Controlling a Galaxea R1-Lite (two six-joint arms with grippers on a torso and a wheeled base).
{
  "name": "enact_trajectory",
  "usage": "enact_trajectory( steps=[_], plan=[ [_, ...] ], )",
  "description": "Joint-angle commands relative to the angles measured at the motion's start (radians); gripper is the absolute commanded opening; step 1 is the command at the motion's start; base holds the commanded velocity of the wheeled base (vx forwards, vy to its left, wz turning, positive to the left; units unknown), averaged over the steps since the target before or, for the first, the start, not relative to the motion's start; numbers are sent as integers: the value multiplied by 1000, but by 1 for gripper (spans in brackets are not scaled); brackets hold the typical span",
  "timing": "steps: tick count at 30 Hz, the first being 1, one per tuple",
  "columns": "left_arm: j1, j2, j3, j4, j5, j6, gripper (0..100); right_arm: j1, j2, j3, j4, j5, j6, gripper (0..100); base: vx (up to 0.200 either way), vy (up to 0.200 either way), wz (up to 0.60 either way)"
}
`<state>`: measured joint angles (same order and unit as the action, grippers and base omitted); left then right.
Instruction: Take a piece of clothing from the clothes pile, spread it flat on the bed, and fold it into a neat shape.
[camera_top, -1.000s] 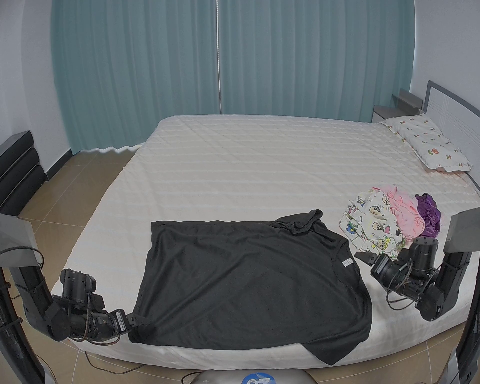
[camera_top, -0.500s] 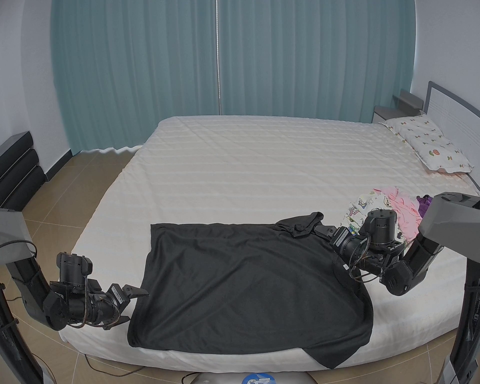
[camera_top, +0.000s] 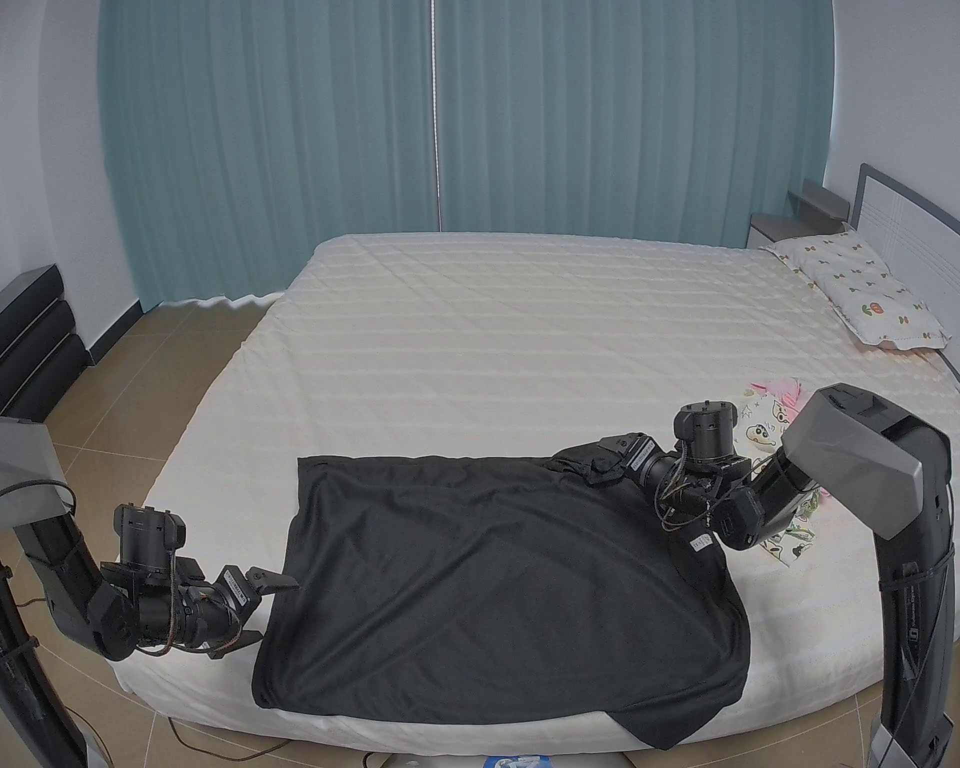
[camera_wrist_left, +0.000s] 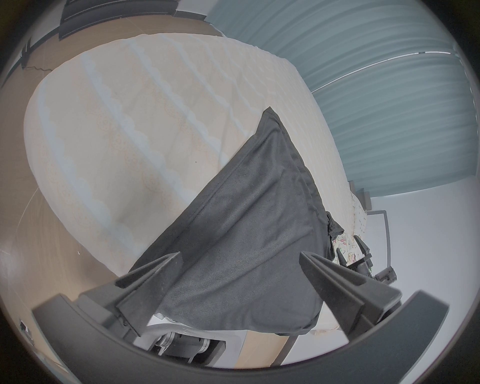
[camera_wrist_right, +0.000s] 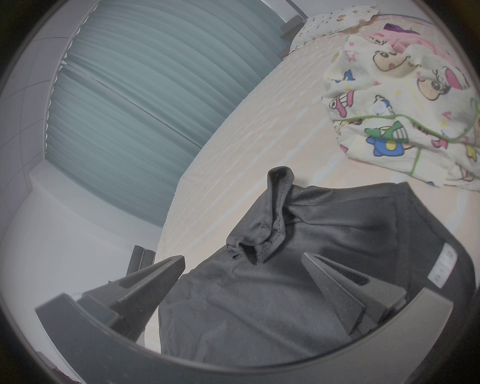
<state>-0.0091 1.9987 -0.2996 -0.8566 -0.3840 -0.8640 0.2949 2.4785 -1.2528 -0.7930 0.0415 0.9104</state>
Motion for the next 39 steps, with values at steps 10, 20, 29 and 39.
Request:
enact_trajectory(
  steps=[10,20,29,39],
  plan=[
    [-2,-3,20,-4,1,-1,100,-17,137,-191,49,37,2,100,0,0,0],
    [0,-5,36,-6,2,-1,100,-10,246,-447,196,35,4,100,0,0,0],
    [-2,-6,42,-6,2,0,100,-10,267,-513,245,29,5,100,0,0,0],
    [-2,-6,42,-6,2,0,100,-14,102,-336,250,21,19,100,0,0,0]
  ],
)
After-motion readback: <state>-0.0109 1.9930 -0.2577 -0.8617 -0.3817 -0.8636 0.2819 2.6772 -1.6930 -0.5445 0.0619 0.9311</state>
